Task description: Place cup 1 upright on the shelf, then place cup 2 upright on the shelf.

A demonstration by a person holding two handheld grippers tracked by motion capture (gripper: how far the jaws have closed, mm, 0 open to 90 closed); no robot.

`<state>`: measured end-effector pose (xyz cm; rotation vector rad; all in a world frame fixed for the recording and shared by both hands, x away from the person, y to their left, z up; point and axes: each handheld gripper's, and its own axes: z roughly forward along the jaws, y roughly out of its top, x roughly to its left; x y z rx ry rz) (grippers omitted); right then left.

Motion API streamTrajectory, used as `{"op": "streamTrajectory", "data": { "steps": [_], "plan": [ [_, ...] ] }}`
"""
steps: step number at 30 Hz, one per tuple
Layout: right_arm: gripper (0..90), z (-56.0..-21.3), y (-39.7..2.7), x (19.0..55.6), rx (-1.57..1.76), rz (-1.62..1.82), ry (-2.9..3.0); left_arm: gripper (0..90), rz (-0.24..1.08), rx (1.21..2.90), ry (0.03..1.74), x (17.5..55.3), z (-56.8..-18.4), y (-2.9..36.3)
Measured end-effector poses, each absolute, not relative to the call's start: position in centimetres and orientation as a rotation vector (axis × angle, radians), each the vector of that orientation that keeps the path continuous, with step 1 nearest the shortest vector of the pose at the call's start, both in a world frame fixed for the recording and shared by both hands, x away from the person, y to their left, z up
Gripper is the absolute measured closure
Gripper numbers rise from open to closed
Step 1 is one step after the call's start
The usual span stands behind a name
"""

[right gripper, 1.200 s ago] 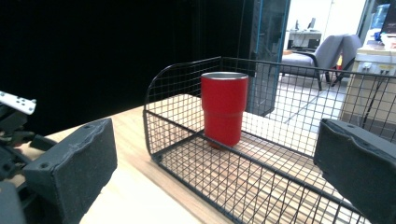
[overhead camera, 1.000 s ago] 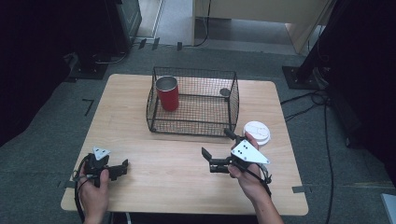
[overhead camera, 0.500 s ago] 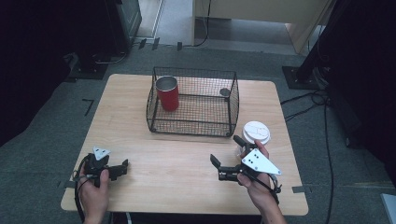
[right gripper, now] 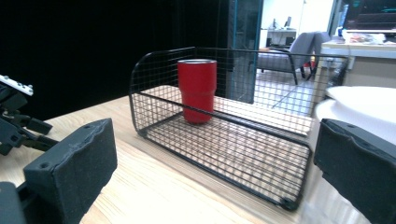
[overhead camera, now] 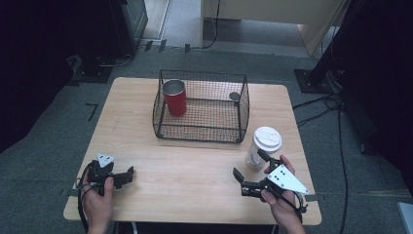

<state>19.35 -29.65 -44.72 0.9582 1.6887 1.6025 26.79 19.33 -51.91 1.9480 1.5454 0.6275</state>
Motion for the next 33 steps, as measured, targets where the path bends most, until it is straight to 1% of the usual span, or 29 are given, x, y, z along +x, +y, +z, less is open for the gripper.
{"op": "streamTrajectory", "data": {
  "steps": [11, 33],
  "plan": [
    [0.0, -45.2, -32.5, 18.6, 1.026, 1.56, 1.638, 0.0, 0.627, 1.948, 1.546, 26.8, -51.9, 19.3],
    [0.0, -46.4, -34.9, 19.6, 1.119, 1.5, 1.599, 0.0, 0.627, 1.948, 1.546, 26.8, -51.9, 19.3]
  ]
}}
